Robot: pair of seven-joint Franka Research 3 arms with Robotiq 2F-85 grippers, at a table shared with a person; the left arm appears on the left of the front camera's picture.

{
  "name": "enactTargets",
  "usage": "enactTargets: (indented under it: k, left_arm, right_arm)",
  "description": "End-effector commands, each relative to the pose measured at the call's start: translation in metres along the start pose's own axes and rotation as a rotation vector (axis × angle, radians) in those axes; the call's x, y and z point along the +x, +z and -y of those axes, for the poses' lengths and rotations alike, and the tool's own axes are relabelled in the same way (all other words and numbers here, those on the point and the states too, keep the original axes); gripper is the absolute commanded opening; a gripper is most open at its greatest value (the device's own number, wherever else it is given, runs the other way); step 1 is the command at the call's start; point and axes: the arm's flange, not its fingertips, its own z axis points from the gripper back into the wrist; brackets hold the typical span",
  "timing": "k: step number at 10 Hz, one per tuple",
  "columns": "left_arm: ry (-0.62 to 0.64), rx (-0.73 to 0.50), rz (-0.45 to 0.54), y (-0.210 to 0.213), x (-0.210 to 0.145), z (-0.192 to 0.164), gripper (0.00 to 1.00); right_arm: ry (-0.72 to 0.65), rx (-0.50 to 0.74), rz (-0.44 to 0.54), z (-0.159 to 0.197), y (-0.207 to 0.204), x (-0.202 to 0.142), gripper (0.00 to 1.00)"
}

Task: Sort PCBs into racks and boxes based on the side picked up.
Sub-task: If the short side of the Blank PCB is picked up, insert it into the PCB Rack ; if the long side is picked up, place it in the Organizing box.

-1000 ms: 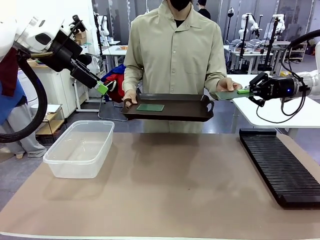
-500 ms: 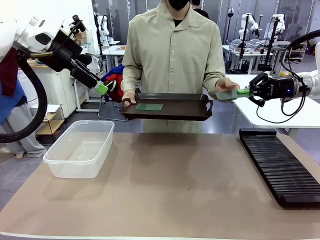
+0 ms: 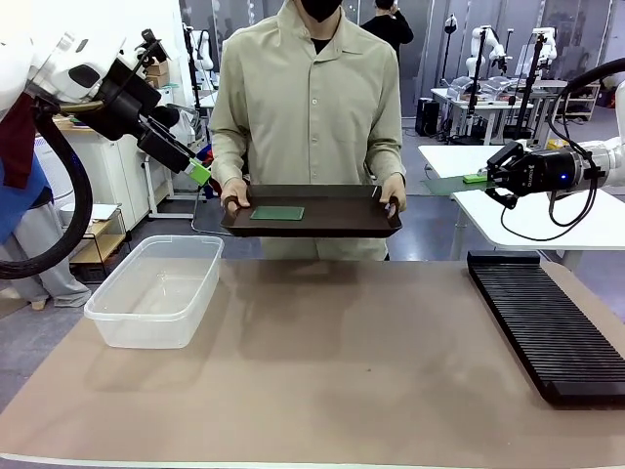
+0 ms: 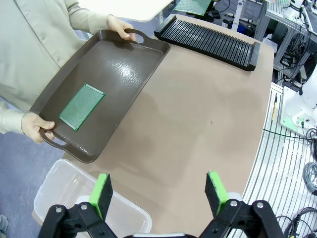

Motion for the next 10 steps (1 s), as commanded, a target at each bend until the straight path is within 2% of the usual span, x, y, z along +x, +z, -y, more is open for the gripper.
enactTargets:
  k: [1, 4, 6, 7, 9, 10]
  left_arm:
    - [0.002, -0.007, -0.003, 0.0, -0.001, 0.001, 1.0]
    - [0.002, -0.007, -0.003, 0.0, -0.001, 0.001, 1.0]
    - [0.002, -0.007, -0.003, 0.0, -0.001, 0.001, 1.0]
    - [0.002, -0.007, -0.003, 0.0, -0.001, 0.001, 1.0]
    - [0.002, -0.007, -0.003, 0.0, -0.001, 0.001, 1.0]
    - [0.002, -0.007, -0.003, 0.0, -0.001, 0.001, 1.0]
  right_arm:
    - [-0.001, 0.013, -0.008, -0.001, -0.001, -0.001, 0.0]
    - [0.0, 0.0, 0.0, 0.0, 0.0, 0.0, 0.02]
    - [0.18, -0.003, -0.095, -0.014, 0.011, -0.017, 0.02]
    - [0.267, 0.008, -0.11, -0.023, 0.02, -0.026, 0.02]
    - [0.497, -0.027, -0.179, -0.034, 0.037, -0.043, 0.02]
    - [0.654, -0.007, -0.217, -0.038, 0.046, -0.048, 0.02]
